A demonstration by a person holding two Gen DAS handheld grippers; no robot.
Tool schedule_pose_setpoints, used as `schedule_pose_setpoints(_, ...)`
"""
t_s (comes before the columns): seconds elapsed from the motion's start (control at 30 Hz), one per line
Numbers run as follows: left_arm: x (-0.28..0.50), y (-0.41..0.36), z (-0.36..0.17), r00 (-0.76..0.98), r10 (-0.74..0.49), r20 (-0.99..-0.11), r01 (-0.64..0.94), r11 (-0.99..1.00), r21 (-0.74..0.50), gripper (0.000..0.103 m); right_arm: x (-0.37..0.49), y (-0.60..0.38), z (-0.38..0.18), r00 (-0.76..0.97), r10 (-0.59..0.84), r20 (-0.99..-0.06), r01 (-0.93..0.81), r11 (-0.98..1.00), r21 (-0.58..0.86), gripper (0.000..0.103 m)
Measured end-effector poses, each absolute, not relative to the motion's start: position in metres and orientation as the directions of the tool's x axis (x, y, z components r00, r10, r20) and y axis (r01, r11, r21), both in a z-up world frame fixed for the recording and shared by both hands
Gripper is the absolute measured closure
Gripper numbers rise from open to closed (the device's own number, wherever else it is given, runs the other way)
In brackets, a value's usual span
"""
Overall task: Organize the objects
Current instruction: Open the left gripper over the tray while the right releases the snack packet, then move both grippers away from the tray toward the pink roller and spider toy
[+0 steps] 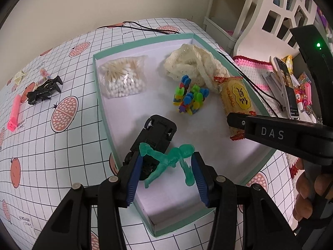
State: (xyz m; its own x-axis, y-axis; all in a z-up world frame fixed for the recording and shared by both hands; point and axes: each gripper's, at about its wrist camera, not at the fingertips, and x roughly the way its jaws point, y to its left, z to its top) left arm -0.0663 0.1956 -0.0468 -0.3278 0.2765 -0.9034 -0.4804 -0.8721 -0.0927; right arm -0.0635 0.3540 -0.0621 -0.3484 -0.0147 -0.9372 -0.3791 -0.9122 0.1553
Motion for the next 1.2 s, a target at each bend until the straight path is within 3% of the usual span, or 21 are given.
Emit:
schedule_pose_setpoints(0.2,-0.067,0.195,-0.047,-0.325,0.283,-0.903,-0.478,-0.872,-0.101,0.052,-0.064,0.355,-0.063,-0.345,-0.007,-0.939,-0.386,-0.911,0.148,0.053)
schedule_pose_setpoints(0.37,-0.069,0.193,-0.047,-0.317,0.296,-0.901,-0.477,-0.871,-0.118,0.045,-0.064,0.355,-0.063,-0.346,-0.002,-0.938,-0.386,-0.911,0.145,0.048)
schedule_pose_setpoints(0.93,-0.075,0.178,-0.029,-0.390,0.349,-0.852,-0.442,-0.883,-0.159,0.044,-0.063,0.351,-0.050,-0.405,0.030,-0.914,-0.376,-0.916,0.136,0.048)
schedule_pose_setpoints(1.0,-0.076,0.176,-0.027,-0.403,0.348,-0.847,-0.431,-0.888,-0.159,0.043,-0.065,0.350,-0.048,-0.415,0.034,-0.909,-0.373,-0.918,0.136,0.048)
schedule_pose_setpoints(1.07,-0.079,0.172,-0.026,-0.418,0.338,-0.843,-0.413,-0.898,-0.156,0.036,-0.065,0.349,-0.046,-0.425,0.037,-0.904,-0.368,-0.920,0.135,0.048)
schedule_pose_setpoints(1.2,-0.084,0.164,-0.025,-0.445,0.316,-0.838,-0.378,-0.914,-0.144,0.036,-0.064,0.346,-0.044,-0.438,0.043,-0.898,-0.361,-0.923,0.132,0.048)
